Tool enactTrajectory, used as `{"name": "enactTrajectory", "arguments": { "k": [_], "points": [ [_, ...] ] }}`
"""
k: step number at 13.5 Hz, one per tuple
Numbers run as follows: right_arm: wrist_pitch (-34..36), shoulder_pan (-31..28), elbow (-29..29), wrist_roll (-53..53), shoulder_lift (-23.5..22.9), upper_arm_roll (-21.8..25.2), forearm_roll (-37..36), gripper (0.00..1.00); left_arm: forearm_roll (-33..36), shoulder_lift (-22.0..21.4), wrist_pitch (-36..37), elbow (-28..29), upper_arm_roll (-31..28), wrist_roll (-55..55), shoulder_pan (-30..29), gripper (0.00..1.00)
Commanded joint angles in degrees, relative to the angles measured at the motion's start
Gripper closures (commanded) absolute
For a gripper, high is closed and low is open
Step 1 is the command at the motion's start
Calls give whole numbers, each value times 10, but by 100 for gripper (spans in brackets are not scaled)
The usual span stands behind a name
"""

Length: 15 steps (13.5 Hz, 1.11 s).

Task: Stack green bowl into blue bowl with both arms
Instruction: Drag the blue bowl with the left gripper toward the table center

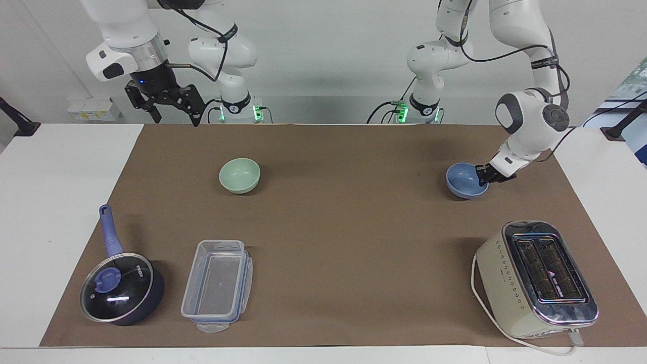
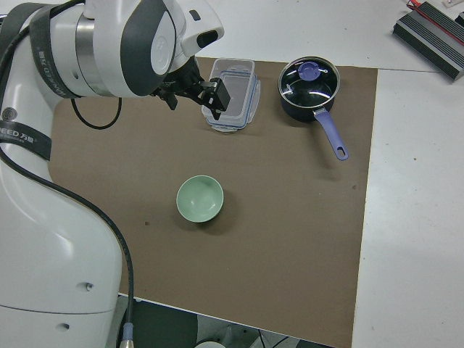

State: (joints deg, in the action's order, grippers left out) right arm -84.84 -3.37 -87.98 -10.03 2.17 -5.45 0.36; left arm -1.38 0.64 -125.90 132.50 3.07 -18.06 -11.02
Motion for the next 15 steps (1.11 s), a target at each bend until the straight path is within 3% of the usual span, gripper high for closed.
{"name": "enactTrajectory", "arguments": {
  "k": [1,5,9,15],
  "points": [
    [-10,-5,-18,6,14,-1,0,0,8,4,-8,5,-2,-6,-5,100],
    [-11,-6,-18,6,14,-1,0,0,-10,11,28,-28,-2,-7,-8,100],
    [-11,-7,-18,6,14,-1,0,0,-40,46,127,-118,-2,-11,-17,100],
    [-11,-7,-18,6,14,0,0,0,-49,45,261,-238,4,-4,-8,100]
  ]
}}
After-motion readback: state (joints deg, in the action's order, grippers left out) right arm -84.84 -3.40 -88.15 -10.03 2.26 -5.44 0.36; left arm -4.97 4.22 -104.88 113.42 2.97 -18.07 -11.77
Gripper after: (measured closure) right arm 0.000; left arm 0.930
